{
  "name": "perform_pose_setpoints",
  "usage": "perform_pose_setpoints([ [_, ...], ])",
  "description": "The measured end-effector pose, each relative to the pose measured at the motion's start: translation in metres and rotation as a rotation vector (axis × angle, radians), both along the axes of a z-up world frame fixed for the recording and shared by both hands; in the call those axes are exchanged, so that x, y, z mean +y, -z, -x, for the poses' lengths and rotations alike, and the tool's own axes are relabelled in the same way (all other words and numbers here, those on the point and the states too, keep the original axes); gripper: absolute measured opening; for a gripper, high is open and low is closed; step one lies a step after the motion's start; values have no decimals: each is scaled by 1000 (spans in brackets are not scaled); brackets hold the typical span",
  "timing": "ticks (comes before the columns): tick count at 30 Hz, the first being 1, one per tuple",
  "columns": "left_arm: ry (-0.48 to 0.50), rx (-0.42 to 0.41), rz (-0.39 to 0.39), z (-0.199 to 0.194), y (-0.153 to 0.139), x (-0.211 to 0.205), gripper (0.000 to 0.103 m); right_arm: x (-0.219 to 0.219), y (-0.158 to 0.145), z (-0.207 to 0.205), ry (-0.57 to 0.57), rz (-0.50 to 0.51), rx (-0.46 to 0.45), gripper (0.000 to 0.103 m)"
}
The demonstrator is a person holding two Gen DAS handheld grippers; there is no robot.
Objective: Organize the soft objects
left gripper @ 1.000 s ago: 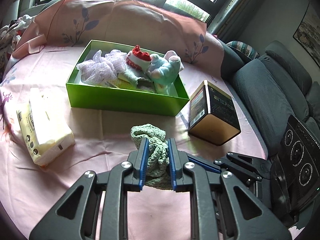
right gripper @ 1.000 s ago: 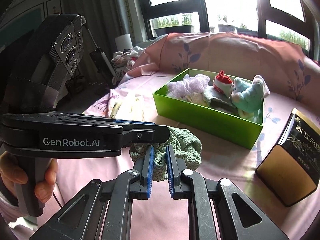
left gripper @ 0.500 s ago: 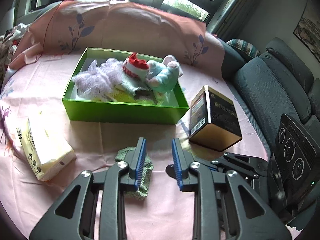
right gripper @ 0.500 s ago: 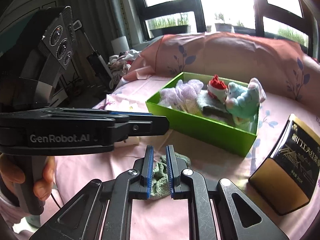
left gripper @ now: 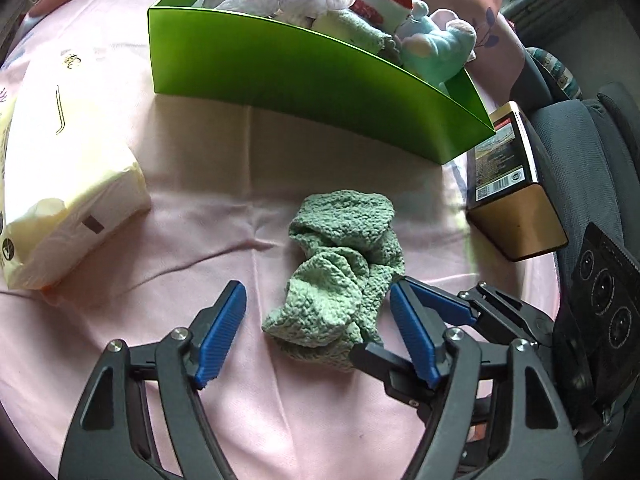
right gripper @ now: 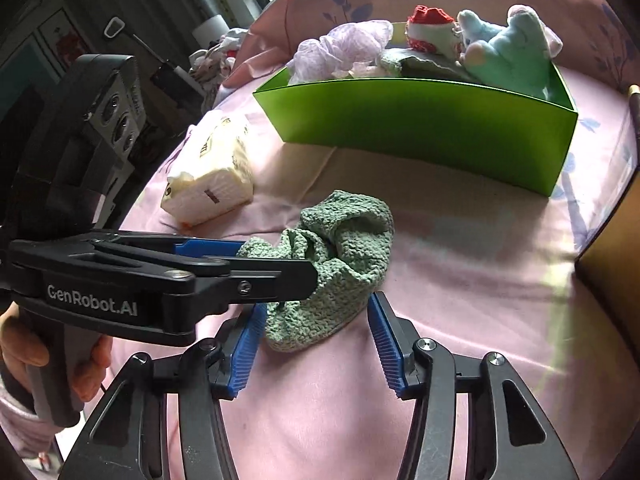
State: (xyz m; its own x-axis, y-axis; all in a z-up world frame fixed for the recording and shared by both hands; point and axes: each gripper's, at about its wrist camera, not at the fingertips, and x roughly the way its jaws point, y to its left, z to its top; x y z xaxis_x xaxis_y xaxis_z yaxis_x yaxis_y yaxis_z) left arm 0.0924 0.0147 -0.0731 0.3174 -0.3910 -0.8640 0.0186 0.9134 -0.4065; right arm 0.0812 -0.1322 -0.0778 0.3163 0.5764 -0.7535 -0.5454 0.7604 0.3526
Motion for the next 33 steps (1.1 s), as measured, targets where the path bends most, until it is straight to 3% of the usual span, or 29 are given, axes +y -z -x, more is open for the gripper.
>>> perform_pose_setpoints([
  [2, -12, 6, 21, -4, 0, 2, 68, 4, 4, -4, -3, -2, 16, 54],
  [5, 3, 5, 16, -6, -1, -1, 26, 11, 6, -6, -24, -21, -3, 54],
  [7, 19, 16, 12, -6, 2, -4, 25, 14, 6, -6, -26, -13, -16, 51],
  [11, 3, 12, 41, -5, 6, 0, 12, 18, 8, -4, -31, 15, -27, 21],
  [14, -1, -2, 56, -2, 2, 1, 11, 18, 4, 3, -27, 36, -58, 11],
  [20, 14, -83, 76, 14, -27, 1, 11, 11, -22, 16, -20, 7, -124, 10],
  [33, 53, -266, 25, 27, -100, -7, 11, 5, -89, 26, -7, -35, -271, 10],
])
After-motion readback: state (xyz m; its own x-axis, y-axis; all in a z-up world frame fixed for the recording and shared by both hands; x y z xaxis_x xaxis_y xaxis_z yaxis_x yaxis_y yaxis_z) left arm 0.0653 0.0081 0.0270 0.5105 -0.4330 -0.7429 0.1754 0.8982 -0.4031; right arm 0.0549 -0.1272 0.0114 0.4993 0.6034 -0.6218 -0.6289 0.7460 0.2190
